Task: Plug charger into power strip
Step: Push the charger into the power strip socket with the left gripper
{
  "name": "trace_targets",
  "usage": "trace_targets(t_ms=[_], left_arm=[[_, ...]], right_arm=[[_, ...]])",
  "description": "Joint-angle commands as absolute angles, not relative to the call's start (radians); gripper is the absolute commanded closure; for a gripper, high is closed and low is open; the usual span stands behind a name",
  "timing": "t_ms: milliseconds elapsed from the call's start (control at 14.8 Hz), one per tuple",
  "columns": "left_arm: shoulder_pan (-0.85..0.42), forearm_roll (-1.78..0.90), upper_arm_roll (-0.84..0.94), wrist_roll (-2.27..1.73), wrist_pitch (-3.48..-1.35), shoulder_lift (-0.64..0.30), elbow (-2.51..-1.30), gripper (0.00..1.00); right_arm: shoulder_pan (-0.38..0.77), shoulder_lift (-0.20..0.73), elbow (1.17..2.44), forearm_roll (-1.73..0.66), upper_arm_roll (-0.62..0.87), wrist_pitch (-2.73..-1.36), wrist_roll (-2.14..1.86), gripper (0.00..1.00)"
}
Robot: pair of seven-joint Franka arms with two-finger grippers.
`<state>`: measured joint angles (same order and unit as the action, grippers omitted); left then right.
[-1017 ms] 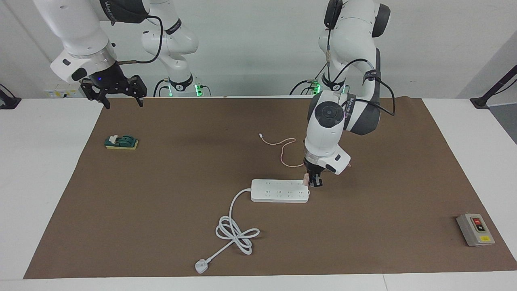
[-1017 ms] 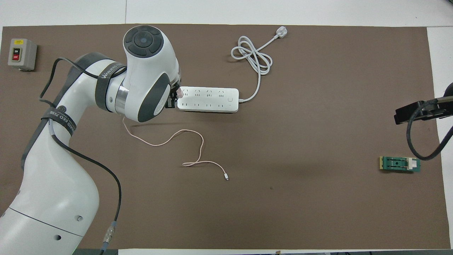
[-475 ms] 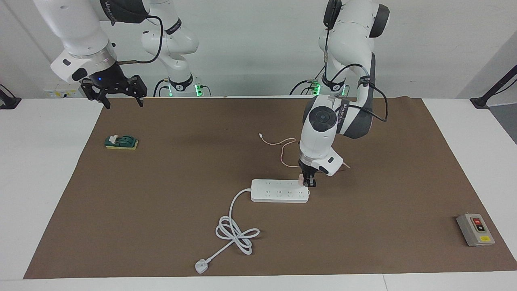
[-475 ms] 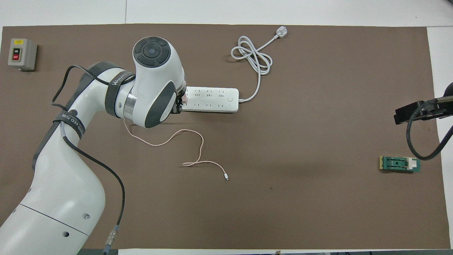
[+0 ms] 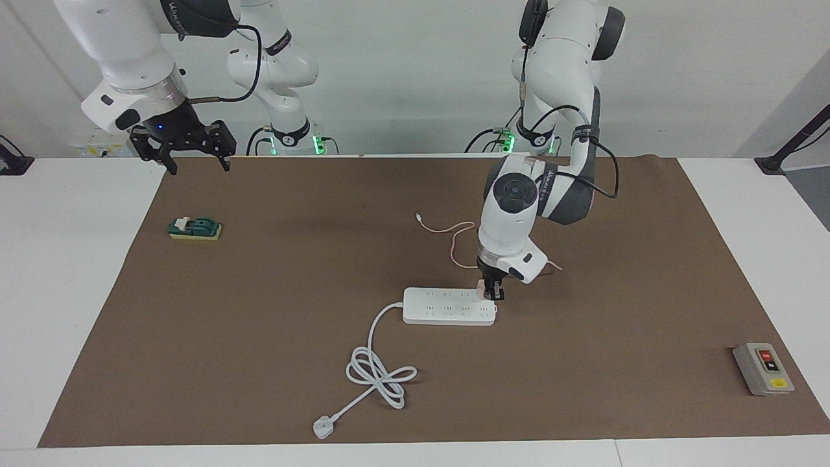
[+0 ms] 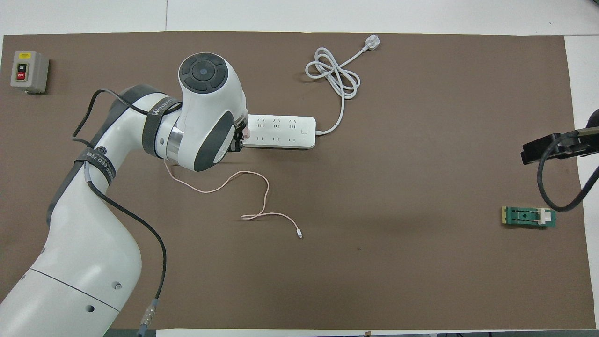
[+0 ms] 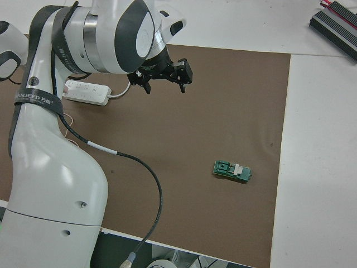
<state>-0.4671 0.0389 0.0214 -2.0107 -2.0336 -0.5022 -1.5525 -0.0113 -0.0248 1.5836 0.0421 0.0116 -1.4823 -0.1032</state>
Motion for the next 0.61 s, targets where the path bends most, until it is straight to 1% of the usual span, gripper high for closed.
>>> trace_targets(t_ms=[0, 542], left_arm=[[-0.474, 0.026, 0.014, -2.019, -2.063, -0.485, -1.591, 1.0], [-0.474, 0.023, 0.015, -2.019, -2.072, -0.483, -1.603, 1.0]], right_arm=[[-0.029, -0.023, 1.574, 0.048, 0.026, -1.463, -0.121, 0.0], [-0.029, -0.021, 1.574, 0.048, 0.026, -1.463, -0.121, 0.0]])
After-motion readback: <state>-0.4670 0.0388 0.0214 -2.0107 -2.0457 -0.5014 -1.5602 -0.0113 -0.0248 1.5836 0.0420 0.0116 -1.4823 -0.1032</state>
